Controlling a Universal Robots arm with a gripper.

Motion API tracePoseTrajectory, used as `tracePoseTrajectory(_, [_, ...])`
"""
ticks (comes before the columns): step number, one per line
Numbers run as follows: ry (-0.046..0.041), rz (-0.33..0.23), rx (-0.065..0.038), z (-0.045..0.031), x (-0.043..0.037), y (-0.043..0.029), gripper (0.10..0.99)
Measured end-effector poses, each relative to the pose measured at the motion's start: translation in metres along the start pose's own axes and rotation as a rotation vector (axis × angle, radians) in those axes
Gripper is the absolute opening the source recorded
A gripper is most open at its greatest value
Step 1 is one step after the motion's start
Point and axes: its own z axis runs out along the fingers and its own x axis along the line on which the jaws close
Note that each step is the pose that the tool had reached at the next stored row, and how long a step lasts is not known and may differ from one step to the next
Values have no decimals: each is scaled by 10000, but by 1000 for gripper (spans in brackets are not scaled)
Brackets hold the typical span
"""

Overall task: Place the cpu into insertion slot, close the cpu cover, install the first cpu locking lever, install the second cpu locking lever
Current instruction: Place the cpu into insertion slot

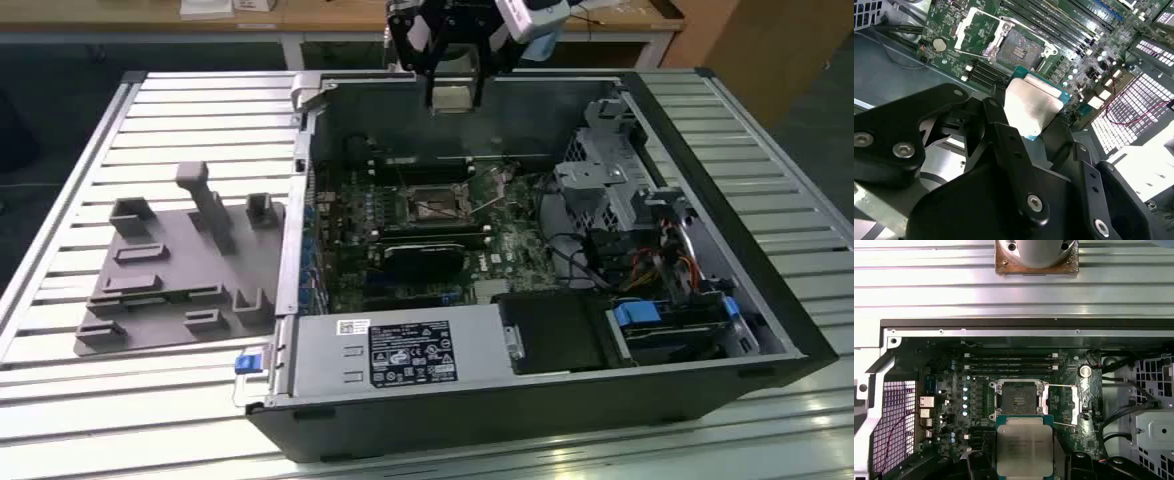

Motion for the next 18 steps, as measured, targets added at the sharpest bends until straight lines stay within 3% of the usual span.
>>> tracePoseTrajectory(13, [0, 0, 1, 0, 0, 0, 541])
tracePoseTrajectory(18, [0, 0, 0, 71, -1, -6, 541])
